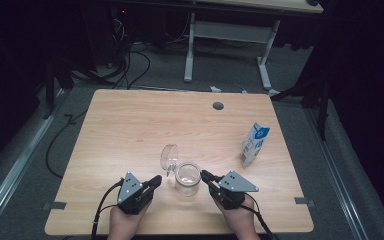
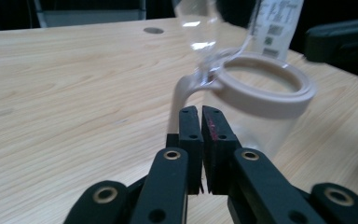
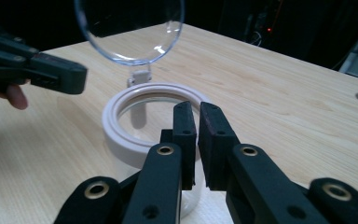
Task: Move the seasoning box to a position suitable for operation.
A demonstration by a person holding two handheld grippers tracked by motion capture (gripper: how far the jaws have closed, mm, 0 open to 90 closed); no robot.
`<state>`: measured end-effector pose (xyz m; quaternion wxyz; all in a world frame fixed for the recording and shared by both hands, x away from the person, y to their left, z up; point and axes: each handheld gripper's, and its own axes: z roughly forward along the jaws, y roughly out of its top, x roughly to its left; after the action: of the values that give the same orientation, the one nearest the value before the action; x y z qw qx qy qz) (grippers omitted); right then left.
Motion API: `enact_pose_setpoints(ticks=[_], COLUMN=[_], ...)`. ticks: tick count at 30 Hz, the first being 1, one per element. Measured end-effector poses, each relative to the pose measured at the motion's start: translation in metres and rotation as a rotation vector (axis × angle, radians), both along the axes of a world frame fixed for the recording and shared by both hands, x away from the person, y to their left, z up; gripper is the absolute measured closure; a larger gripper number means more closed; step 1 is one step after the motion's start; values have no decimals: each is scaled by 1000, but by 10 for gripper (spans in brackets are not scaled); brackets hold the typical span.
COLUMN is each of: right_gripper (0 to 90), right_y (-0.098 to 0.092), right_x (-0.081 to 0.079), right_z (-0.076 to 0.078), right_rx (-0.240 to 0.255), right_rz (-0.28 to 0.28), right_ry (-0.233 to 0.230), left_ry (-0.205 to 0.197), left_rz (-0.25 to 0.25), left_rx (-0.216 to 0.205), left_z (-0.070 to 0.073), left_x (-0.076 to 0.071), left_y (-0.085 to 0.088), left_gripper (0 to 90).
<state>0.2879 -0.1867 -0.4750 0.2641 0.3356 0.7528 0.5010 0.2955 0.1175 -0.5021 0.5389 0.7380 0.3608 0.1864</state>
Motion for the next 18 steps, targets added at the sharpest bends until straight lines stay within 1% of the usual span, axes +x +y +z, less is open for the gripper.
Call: enact_pose_setpoints(ticks=[3,4,5,6,7,8,9,12,13,14,16,18], right_gripper=[834,822,822,817,808,808,806,794,790,790,783,775], right_y=[-6,-10,-10,-12,-17,-17,-19,-27,-31,-31,-35,-40], right_x=[1,2,2,2,3,3,4,7,8,8,11,14], right_z=[1,2,2,3,3,3,3,0,-2,-2,-4,-7], right_rx=[11,14,14,16,21,21,22,15,11,11,6,-1], right_rz=[-20,-41,-41,-49,-67,-67,-78,-112,-134,-134,-154,-175], right_ry=[-7,-8,-8,-11,-11,-11,-10,-6,-3,-3,1,9], left_ry=[5,6,6,7,7,8,13,17,22,22,27,35], left_rz=[15,27,27,33,41,49,59,78,87,87,93,97], left_rx=[35,53,53,55,67,74,78,93,102,102,104,83], left_z=[-2,-3,-3,-3,-3,-3,-3,-5,-7,-7,-10,-13], left_x=[2,4,4,5,7,8,10,14,17,17,19,20], left_y=[14,23,23,28,34,39,46,58,65,65,71,76], left_gripper=[850,840,835,835,825,825,822,814,804,798,784,748])
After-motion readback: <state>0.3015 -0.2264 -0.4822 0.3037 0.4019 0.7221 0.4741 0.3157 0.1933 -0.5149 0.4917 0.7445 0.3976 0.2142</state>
